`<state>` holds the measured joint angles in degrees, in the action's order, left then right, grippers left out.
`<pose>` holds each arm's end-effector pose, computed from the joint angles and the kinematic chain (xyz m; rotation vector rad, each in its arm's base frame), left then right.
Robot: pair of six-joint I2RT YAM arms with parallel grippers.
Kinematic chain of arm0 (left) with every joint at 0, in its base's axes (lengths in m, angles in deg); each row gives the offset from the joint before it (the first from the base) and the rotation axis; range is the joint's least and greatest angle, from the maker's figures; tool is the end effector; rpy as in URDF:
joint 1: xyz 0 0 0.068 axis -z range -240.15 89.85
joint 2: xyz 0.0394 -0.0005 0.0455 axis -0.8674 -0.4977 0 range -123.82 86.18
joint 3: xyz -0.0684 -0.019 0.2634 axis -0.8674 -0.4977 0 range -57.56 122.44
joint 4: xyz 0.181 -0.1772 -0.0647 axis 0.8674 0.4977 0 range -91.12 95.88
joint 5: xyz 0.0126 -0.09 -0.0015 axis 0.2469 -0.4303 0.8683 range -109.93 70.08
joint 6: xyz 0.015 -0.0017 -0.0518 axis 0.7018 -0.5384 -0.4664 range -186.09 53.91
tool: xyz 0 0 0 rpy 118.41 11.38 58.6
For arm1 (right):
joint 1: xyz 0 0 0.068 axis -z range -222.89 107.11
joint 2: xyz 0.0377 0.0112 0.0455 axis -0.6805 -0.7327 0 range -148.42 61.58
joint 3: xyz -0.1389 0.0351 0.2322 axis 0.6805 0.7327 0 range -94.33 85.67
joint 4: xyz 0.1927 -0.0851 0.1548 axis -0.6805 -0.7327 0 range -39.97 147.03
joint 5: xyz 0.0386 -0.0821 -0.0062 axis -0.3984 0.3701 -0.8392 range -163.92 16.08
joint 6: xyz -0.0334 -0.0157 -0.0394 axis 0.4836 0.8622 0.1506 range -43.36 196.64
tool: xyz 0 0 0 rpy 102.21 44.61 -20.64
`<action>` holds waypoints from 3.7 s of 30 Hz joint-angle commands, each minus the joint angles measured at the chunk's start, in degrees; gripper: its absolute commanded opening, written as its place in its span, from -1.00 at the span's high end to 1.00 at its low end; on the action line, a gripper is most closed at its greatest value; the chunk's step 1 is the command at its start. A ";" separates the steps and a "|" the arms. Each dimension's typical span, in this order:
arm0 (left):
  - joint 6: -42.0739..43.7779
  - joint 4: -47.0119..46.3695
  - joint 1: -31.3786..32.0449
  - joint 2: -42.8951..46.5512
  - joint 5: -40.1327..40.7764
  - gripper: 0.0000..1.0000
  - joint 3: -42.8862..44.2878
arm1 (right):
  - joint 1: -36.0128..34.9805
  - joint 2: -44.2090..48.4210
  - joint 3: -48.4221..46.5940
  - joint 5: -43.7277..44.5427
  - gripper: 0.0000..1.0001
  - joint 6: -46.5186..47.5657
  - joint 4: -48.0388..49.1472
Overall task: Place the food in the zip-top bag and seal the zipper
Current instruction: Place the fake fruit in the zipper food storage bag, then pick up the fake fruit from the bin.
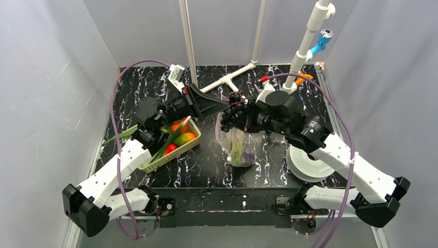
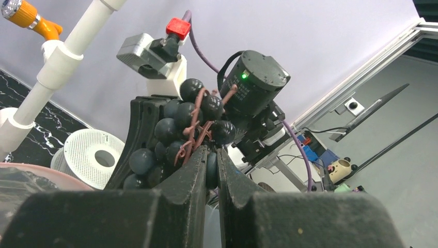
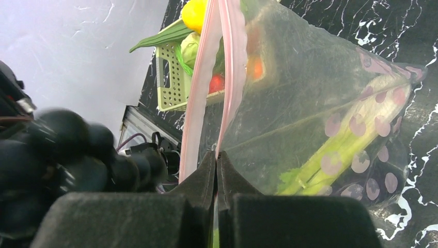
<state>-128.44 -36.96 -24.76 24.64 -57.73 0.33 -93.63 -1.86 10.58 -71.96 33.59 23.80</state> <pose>0.1741 -0.1503 0.4442 0.4228 1.2764 -1.8161 0.1476 0.1786 0.4176 -0.1164 2.0941 1.0166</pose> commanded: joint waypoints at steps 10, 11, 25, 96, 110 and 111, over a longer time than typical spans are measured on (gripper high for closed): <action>4.85 -6.40 1.15 0.98 5.33 1.00 -8.54 | 1.03 3.79 1.25 -0.64 0.97 -2.45 5.84; 4.98 -6.31 1.15 1.22 5.82 1.00 -9.47 | 1.11 3.95 1.33 -0.67 0.97 -2.51 5.97; 14.72 18.23 1.13 9.91 12.86 1.00 -9.63 | 2.91 5.38 2.64 -1.51 0.97 -3.11 6.78; 32.67 55.99 -27.69 -13.92 55.34 -0.96 1.91 | 4.09 4.44 1.70 -3.99 0.97 -1.12 3.28; 32.32 52.80 -29.62 -14.97 53.18 -0.78 -3.50 | 4.43 3.75 1.44 -4.27 0.97 -1.46 3.55; 32.07 52.82 -29.64 -14.93 53.12 -0.71 -3.60 | 4.49 3.90 1.50 -4.21 0.97 -1.44 3.52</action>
<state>-94.95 16.39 -54.11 8.18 -3.94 -1.75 -89.39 1.53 13.47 -75.88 31.80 26.27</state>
